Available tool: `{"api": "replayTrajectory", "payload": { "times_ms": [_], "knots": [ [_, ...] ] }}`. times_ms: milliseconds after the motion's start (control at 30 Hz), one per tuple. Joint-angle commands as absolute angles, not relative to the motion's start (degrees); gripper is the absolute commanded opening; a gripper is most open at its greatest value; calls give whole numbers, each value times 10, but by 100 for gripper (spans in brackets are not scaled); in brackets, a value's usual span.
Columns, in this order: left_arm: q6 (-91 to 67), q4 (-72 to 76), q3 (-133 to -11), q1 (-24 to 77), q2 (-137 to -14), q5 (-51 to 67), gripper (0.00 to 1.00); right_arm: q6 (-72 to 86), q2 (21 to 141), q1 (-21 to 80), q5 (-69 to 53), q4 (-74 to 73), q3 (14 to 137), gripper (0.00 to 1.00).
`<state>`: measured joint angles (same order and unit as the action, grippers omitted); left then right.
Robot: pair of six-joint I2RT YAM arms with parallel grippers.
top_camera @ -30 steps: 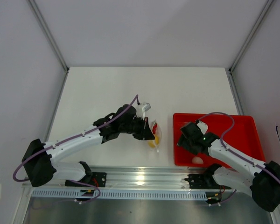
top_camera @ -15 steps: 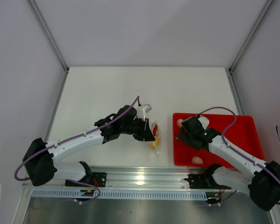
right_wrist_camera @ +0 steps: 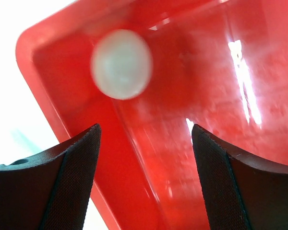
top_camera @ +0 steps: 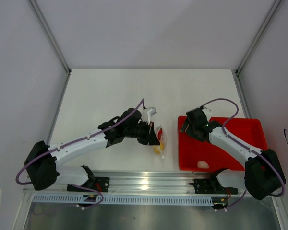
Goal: Place the food in the zip-top bag and seal the zipper
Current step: Pick up the fake food from the bin.
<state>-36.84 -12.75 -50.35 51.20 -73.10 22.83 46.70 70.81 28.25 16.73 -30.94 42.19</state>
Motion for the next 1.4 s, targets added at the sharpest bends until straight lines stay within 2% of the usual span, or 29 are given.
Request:
{"api": "replayTrajectory", "payload": {
  "times_ms": [0,467,1233,1367],
  "knots": [
    [-359,-114,-518,511,-736,243,1,428,729,277,182,-251,448,78],
    [-356,-116,-523,511,-745,248,1,426,783,250,215,-187,441,69],
    [-354,-116,-525,511,-743,251,0,386,851,248,224,-126,441,75],
    [-356,-116,-524,511,-744,253,1,374,853,249,229,-109,439,74]
  ]
}}
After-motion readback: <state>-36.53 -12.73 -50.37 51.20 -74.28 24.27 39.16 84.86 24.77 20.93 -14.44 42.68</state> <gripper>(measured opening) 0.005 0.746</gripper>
